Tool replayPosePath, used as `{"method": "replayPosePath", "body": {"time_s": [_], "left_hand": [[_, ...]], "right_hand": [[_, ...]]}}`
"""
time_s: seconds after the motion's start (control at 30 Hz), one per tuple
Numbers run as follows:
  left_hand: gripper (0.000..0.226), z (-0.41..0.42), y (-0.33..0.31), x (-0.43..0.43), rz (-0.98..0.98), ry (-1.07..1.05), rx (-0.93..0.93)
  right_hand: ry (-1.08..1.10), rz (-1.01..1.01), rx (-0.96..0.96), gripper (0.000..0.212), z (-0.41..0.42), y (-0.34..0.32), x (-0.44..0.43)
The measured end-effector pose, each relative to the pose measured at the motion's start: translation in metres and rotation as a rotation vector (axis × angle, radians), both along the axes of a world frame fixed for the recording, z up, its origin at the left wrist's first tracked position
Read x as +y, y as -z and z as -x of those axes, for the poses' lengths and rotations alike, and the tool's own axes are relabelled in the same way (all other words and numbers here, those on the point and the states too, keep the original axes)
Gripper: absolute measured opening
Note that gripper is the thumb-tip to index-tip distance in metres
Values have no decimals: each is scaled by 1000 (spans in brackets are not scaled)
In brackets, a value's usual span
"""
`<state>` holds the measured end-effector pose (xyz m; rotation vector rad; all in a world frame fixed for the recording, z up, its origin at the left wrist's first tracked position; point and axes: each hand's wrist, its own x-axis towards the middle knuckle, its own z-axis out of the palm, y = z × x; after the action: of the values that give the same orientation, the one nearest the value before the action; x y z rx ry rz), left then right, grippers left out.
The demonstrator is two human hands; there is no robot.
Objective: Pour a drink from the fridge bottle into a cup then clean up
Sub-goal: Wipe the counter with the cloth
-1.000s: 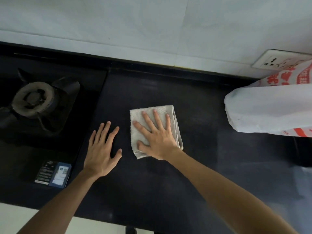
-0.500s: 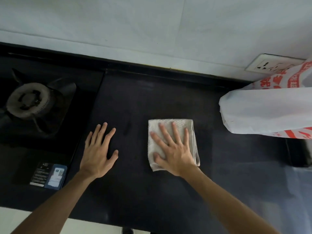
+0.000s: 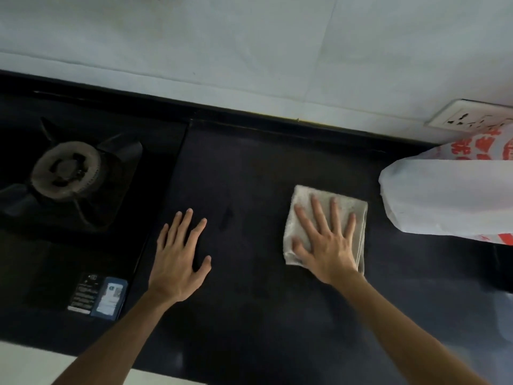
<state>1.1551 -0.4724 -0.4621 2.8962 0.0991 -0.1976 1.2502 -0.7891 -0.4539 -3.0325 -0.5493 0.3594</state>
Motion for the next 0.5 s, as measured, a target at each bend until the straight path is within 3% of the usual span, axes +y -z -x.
{"method": "replayPosePath", "body": {"time_s": [0.1,0.33,0.5], "left_hand": [[78,-1,0,-1,-16,-3,15],[79,-1,-3,-3,-39,-11,25],[79,0,-4,-3,-42,-2,31]], "right_hand": [[-26,0,36,76,8,-1,16],[-73,21,49,76,-70,2,101],[-288,-35,44,77,-2,-4,110]]}}
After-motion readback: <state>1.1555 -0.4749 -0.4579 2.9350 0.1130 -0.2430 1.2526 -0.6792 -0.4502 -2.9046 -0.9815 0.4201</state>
